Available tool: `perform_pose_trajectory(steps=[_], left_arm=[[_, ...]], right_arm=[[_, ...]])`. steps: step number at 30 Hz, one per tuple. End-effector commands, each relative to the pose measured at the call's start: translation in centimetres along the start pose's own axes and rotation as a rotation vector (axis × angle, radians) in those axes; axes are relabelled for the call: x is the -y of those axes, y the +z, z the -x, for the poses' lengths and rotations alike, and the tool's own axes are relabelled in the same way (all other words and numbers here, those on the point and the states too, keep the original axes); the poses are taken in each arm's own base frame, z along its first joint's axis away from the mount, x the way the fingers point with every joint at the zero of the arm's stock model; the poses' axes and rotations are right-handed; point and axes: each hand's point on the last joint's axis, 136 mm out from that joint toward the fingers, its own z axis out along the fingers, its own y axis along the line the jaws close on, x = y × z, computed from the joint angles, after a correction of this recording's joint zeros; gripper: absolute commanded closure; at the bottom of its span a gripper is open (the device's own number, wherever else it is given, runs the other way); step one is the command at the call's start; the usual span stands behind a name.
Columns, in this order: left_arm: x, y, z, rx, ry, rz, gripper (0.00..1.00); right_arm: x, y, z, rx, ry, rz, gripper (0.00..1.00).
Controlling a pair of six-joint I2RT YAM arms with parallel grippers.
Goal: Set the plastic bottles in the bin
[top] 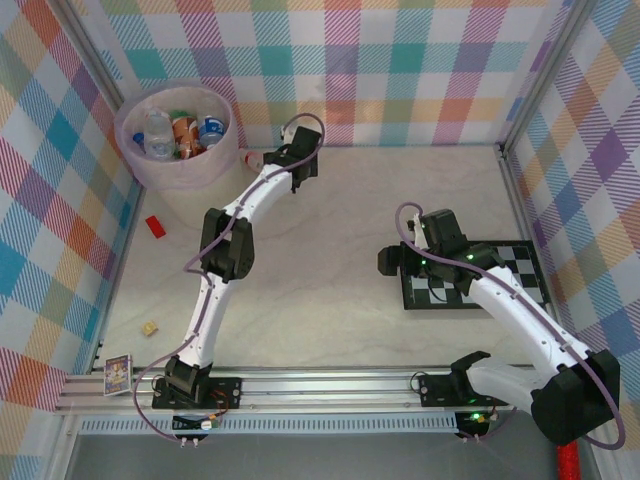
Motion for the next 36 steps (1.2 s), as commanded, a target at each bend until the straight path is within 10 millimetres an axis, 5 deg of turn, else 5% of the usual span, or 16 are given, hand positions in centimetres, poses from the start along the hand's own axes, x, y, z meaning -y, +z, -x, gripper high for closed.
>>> perform_pose_trajectory(steps=[1,10,17,27,36], left_arm=[[-1.5,1.9,1.0,0.040,-0.073,0.045,0.00],[-2.5,5.9,-1.0,0.000,-0.151,0.035,0.00],[-3.0,7.0,-2.5,-0.043,-0.149,0.039,0.02],[-2.9,6.3,-2.2,-0.055,-0.139,0.008,0.33],[-3.4,3.2,-0.6,-0.025,-0.127,-0.030,0.47]], right_arm=[[0.9,0.1,-1.1,-0.027,-0.005,-0.030,0.01],[1.2,0.2,-1.6,-0.039,0.001,-0.040,0.01],[1.2,0.2,-1.9,-0.042,0.009,-0.036,0.01],[0.8,0.2,-1.4,-0.038,0.026,-0.026,0.01],[-0.3,0.2,0.1,-0.022,0.027,0.013,0.01]])
